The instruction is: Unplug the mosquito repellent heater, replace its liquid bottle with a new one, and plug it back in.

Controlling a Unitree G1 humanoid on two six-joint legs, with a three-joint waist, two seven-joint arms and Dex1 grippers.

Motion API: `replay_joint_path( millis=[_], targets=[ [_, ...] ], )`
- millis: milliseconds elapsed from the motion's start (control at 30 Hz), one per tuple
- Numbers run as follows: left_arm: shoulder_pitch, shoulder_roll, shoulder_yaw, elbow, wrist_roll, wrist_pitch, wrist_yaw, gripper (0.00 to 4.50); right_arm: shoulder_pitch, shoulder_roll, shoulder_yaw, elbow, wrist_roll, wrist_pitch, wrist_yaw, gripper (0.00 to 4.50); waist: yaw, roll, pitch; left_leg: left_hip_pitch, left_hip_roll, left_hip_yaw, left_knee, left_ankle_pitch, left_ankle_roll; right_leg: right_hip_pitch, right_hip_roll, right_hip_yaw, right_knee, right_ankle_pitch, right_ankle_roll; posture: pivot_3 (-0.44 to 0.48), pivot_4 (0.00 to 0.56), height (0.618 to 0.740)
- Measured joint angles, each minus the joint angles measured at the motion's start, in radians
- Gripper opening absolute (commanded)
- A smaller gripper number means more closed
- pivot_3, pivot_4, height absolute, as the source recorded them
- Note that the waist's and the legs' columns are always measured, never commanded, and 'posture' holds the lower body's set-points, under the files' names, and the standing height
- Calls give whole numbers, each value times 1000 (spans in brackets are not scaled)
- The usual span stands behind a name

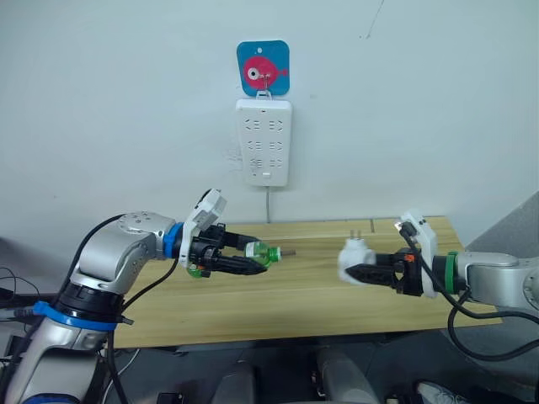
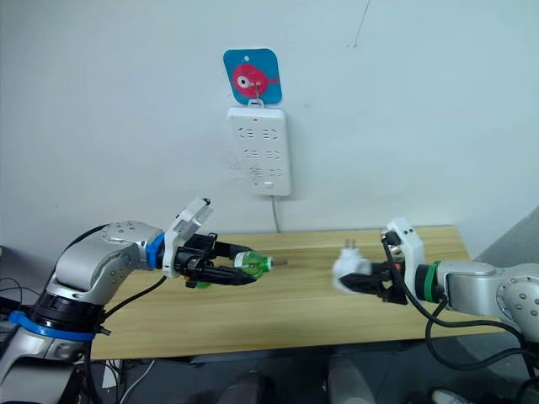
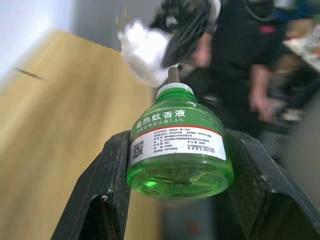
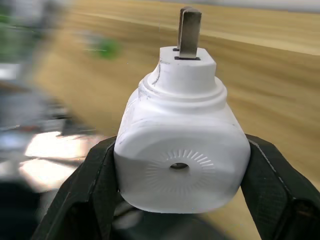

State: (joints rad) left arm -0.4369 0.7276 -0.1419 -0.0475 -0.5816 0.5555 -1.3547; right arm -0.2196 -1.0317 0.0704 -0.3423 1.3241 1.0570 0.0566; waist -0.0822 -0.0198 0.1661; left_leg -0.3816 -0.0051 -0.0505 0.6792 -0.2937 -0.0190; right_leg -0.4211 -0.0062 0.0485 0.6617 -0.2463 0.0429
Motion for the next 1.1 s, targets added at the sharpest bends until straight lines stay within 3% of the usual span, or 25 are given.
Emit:
replay_joint_path(
  millis=[167,567,767,800,900,1000,1100],
  targets=[
    [127,-32,-31,-95,102,-153,41,2275,-91,104,111,197,-313,65,-58,3025,-4,-1,14,0,1,1,-1,0,0,-1,-2,1,1,3,-5,-111,190,733],
    [211,-53,-57,-197,167,-237,99,2275,-327,308,151,671,-719,81,53,3025,3,3,27,-1,-1,-2,-1,0,0,-1,-1,-2,1,4,-6,-59,210,733],
    [223,-51,-65,-198,182,-262,100,2275,-393,364,123,793,-835,77,116,3025,3,3,28,0,-1,-2,-1,0,0,0,-1,-2,1,4,-6,-51,208,733],
    [225,-52,-65,-198,185,-263,101,2275,-397,371,111,804,-847,77,120,3742,3,3,28,0,-1,-2,-1,0,0,0,-1,-2,1,4,-6,-57,206,733],
    [231,-53,-66,-198,189,-269,102,2275,-399,396,85,841,-884,80,122,4500,2,4,28,0,-1,-2,-1,0,0,0,-1,-2,1,4,-6,-68,200,733],
    [232,-62,-67,-196,191,-283,104,2275,-390,407,25,809,-901,104,114,4500,2,5,29,-1,-1,-2,-1,0,0,-1,-1,-2,1,4,-6,-87,189,733],
    [234,-68,-68,-180,194,-304,105,2275,-339,394,-65,648,-903,156,105,4500,2,6,29,-1,-1,-3,-2,0,0,-1,-1,-3,1,4,-6,-102,183,733]
  ],
)
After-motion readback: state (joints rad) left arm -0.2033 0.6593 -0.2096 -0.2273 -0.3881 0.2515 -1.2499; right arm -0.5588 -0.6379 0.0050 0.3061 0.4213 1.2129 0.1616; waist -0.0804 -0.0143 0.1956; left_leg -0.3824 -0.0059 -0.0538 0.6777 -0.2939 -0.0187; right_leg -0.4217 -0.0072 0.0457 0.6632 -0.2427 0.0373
